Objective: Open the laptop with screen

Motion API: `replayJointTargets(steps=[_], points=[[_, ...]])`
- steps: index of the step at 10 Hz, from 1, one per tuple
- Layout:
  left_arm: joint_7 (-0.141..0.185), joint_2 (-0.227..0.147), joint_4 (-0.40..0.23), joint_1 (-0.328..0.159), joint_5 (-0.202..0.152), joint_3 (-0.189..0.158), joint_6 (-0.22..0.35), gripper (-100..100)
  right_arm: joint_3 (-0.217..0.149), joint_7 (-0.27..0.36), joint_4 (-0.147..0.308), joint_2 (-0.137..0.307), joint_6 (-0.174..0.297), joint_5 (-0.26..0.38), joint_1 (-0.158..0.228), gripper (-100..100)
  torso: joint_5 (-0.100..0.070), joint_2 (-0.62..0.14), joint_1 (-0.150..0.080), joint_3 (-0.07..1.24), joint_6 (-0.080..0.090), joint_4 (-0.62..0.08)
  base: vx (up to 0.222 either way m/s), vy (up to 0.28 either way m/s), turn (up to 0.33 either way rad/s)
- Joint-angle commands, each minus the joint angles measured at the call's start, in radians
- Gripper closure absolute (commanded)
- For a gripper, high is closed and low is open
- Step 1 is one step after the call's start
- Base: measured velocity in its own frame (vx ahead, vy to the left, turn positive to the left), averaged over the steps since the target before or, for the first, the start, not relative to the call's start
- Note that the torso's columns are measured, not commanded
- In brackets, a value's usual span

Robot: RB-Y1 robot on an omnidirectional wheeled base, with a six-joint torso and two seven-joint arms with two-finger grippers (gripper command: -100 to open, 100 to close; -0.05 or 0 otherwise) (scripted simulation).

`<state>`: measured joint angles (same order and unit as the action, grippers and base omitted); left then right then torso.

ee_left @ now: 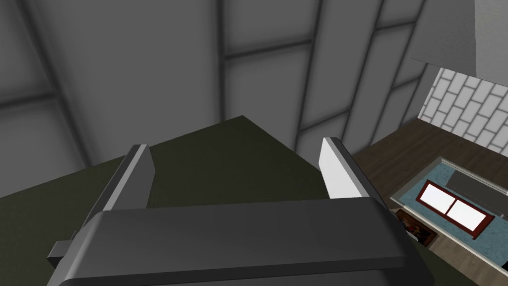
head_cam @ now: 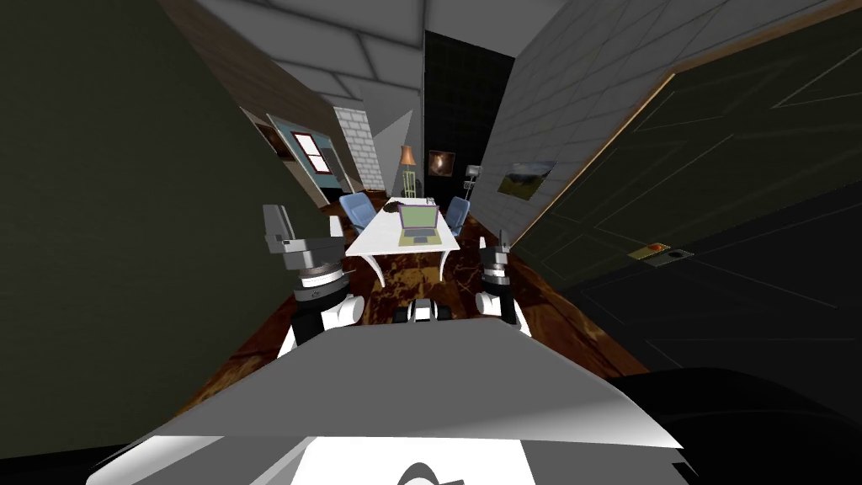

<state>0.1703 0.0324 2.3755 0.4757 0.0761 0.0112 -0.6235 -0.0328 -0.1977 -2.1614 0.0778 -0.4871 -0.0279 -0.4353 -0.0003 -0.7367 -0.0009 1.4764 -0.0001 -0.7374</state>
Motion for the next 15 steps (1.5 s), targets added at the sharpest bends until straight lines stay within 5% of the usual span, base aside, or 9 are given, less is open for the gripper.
replayJointTargets(steps=[1, 15], points=[[0.000, 0.000, 0.000, 0.000, 0.000, 0.000, 0.000, 0, -0.059, -0.042, 0.055, 0.033, 0.022, -0.040, 0.065, -100, 0.000, -0.001, 0.000, 0.000, 0.000, 0.000, 0.025, -0.057, 0.168], [0.000, 0.000, 0.000, 0.000, 0.000, 0.000, 0.000, 0, -0.428, -0.294, 0.372, 0.086, 0.169, -0.290, 0.459, -100, 0.000, -0.001, 0.000, 0.000, -0.001, -0.001, 0.017, -0.064, 0.198]])
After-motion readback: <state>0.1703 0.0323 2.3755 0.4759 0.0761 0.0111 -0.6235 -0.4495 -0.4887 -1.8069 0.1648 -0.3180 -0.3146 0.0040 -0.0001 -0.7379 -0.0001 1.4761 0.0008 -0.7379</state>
